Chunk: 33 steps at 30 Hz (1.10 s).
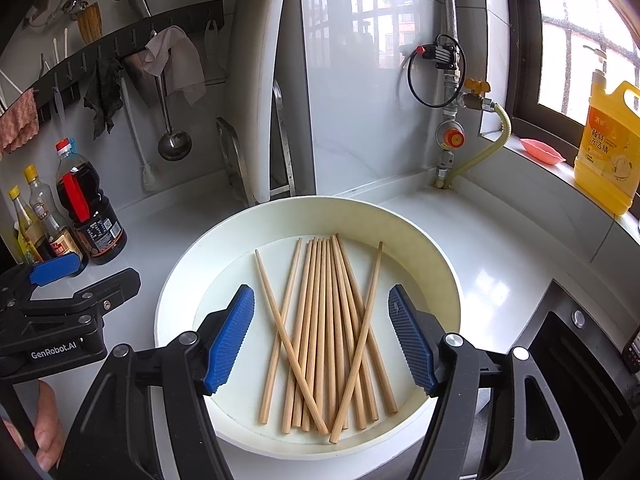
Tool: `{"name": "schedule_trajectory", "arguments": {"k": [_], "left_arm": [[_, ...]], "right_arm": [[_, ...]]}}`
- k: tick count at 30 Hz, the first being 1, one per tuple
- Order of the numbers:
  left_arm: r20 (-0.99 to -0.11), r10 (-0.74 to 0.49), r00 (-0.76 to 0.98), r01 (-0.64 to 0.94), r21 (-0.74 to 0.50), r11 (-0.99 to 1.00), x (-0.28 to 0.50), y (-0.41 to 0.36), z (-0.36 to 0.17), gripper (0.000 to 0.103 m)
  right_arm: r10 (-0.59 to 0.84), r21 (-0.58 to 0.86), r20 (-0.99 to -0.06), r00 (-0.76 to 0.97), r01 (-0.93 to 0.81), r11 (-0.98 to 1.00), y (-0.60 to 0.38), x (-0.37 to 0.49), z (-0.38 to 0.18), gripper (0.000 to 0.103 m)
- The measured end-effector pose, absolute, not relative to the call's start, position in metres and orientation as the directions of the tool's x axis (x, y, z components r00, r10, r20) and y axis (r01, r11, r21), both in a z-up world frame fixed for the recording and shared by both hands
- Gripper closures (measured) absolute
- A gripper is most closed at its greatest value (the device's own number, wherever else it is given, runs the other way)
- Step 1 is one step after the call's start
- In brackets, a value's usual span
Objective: Organize utensils
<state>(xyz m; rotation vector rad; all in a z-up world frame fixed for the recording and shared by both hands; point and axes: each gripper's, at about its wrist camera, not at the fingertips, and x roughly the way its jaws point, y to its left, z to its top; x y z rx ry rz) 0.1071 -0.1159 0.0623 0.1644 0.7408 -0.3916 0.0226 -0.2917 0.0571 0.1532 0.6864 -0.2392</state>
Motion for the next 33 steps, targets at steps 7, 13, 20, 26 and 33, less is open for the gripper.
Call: {"name": "schedule_trajectory", "arguments": {"k": [7,13,20,26,33], "left_arm": [[-0.676,-0.281,0.681,0.398,0.019,0.917,0.106,-0.1149,0.0643,0.006],[-0.679,-0.282,0.678,0.398,0.017,0.917,0.1068,-0.1143,0.0647,0.006],[-0.682,-0.291,0.671,0.404,0.008,0.915,0.1077,-0.1133,0.0651,0.006],[-0.682,-0.283,0.674,0.4,0.014,0.917,0.108,-0.1142,0.065,0.006],[-0.692,-0.276,0.667,0.399,0.019,0.917,0.1089,-0.1155,0.0631,0.006]], "right_arm": [[-0.165,0.06,-0.641,0.75,0.264,0.963,-0.2902,0.0226,0.0574,0.036],[-0.168,0.049,-0.639,0.751,0.258,0.965,-0.287,0.0229,0.0578,0.036],[-0.168,0.047,-0.64,0.75,0.256,0.966,-0.2851,0.023,0.058,0.036],[-0.165,0.046,-0.641,0.749,0.252,0.967,-0.2833,0.0239,0.0573,0.036],[-0.162,0.048,-0.64,0.751,0.249,0.967,-0.283,0.024,0.0576,0.036]]}}
